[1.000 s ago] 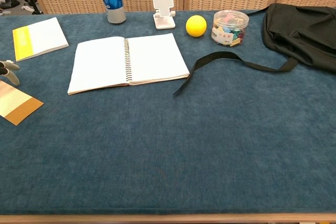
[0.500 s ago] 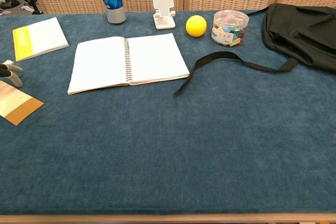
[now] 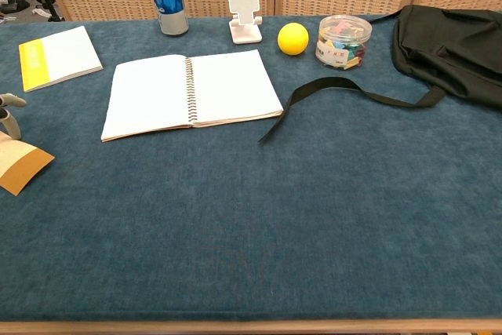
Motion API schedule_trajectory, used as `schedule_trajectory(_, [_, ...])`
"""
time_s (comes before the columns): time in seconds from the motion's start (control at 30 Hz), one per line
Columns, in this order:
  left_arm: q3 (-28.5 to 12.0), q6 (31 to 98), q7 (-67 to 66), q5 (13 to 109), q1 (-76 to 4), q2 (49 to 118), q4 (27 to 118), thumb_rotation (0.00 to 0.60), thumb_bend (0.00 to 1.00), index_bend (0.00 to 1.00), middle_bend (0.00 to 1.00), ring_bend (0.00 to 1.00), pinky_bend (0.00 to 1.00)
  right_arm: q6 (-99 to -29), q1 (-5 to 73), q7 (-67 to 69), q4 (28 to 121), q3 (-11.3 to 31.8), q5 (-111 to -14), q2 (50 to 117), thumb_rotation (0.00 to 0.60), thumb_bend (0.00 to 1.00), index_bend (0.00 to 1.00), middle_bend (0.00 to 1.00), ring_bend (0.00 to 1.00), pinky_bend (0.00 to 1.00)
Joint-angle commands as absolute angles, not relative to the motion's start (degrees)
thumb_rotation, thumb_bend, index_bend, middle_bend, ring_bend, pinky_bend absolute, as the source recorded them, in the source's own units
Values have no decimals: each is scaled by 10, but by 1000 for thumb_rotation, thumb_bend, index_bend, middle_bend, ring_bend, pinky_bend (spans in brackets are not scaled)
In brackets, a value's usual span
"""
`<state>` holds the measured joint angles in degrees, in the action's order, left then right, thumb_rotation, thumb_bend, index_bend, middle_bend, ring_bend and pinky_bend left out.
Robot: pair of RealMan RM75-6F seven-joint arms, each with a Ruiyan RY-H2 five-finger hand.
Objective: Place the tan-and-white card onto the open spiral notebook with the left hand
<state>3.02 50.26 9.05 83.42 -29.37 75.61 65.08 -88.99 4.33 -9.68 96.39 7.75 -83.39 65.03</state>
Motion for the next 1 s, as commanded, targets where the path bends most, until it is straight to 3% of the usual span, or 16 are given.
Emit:
schedule_trajectory(0.03, [27,518,91,839,-291,753,654,600,270,735,0,0,0,-890,43,-97,965,77,-835,650,600,0,17,0,0,0])
schedule_trajectory(0.23, [10,580,70,864,-294,740,666,600,270,735,0,0,0,-891,43,-93,967,78,-833,648,600,0,17,0,0,0])
schedule_trajectory(0.47, [-41,660,-9,925,-350,746,651,600,268,735,0,0,0,-887,45,-93,962,84,-822,649,600,0,17,0,0,0])
schedule_trajectory(0.7, [-66,651,-21,991,-456,789,582,600,258,735,0,0,0,-887,47,-95,956,93,-806,652,600,0,17,0,0,0])
schedule_trajectory(1.0, [-27,588,102,1046,-575,911,368,600,249,736,0,0,0,-879,54,-109,937,117,-760,662,600,0,17,0,0,0])
